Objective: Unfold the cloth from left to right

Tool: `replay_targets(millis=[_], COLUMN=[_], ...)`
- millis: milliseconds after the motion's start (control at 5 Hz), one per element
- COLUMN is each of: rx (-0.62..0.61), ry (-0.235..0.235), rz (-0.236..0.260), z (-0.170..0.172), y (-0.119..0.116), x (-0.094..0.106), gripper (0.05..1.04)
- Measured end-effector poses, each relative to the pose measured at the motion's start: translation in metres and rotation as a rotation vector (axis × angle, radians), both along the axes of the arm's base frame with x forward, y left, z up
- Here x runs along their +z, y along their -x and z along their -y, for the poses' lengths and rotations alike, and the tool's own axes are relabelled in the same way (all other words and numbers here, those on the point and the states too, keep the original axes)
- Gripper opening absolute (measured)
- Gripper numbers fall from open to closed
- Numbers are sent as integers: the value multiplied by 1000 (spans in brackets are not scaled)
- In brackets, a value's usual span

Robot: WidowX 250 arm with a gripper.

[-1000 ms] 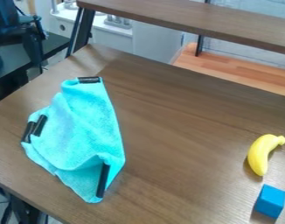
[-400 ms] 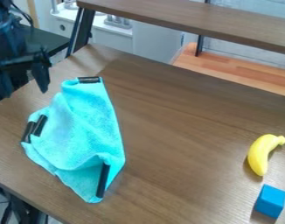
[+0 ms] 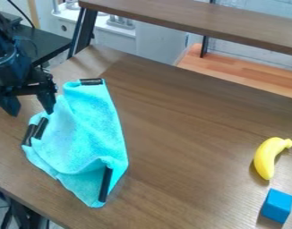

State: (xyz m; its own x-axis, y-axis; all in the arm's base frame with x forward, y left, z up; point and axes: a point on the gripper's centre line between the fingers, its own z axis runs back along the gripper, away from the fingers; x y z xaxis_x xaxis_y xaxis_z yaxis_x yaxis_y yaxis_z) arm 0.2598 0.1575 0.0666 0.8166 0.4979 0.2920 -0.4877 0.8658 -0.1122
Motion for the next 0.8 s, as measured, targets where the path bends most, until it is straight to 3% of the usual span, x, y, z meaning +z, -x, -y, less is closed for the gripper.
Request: replay_targets(millis=[400,800], rx=[-7,79], ry=[-29,-39], rz=[6,2], z=[-2,-10], y=[4,0], x=[-16,-35], gripper=[999,999])
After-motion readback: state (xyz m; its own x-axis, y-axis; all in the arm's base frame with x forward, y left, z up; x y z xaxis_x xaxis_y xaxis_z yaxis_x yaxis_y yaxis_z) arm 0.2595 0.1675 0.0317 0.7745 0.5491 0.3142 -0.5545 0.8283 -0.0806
